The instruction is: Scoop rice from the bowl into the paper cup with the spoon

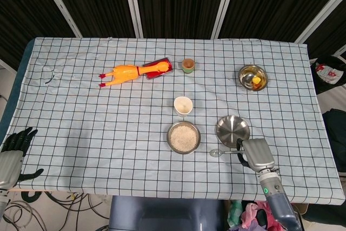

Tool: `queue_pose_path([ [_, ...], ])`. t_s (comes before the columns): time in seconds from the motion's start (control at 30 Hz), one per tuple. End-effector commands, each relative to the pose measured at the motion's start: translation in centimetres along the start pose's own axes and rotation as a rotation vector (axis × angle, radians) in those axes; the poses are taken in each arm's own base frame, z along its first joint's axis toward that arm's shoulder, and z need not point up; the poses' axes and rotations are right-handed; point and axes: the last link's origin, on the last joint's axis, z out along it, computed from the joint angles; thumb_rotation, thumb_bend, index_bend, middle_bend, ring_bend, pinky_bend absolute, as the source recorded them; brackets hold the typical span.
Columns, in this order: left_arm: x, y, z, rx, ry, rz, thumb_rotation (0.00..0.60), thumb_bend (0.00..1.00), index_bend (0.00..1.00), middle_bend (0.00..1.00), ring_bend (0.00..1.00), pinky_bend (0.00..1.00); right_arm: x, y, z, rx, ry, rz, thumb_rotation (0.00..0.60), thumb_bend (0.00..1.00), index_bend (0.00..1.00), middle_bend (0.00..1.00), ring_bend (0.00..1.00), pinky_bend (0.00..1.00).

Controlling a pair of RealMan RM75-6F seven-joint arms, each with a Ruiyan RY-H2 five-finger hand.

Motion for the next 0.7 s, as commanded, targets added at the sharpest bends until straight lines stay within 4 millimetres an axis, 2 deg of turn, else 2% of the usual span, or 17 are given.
queue_pose_path([
  [0.03, 0.0, 0.0, 0.0, 0.001, -0.001, -0.004, 0.600, 0.03, 0.00, 0.00, 0.00, 0.00, 3.2, -2.0, 1.5, 0.011, 0.010, -0.043, 0.600, 0.51, 0.62, 1.00, 1.00, 1.00],
  [0.17, 0.1, 0.1, 0.1, 0.002, -0.003, -0.013, 0.600, 0.03, 0.00, 0.00, 0.00, 0.00, 5.3, -4.2, 2.8, 0.018, 0.051, -0.084, 0.600, 0.51, 0.62, 1.00, 1.00, 1.00],
  [0.33, 0.2, 0.1, 0.2, 0.002, -0.005, -0.028, 0.600, 0.03, 0.00, 0.00, 0.00, 0.00, 6.7, -7.0, 4.3, 0.026, 0.115, -0.181, 0.600, 0.51, 0.63, 1.00, 1.00, 1.00],
  [0.53, 0.3, 0.1, 0.1, 0.001, -0.008, -0.042, 0.600, 0.03, 0.00, 0.00, 0.00, 0.00, 6.4, -9.3, 5.7, 0.010, 0.158, -0.278, 0.600, 0.51, 0.63, 1.00, 1.00, 1.00],
  [0.7, 0.5, 0.2, 0.1, -0.003, -0.006, -0.056, 0.600, 0.03, 0.00, 0.00, 0.00, 0.00, 5.2, -10.1, 6.2, 0.002, 0.181, -0.367, 0.600, 0.51, 0.64, 1.00, 1.00, 1.00],
])
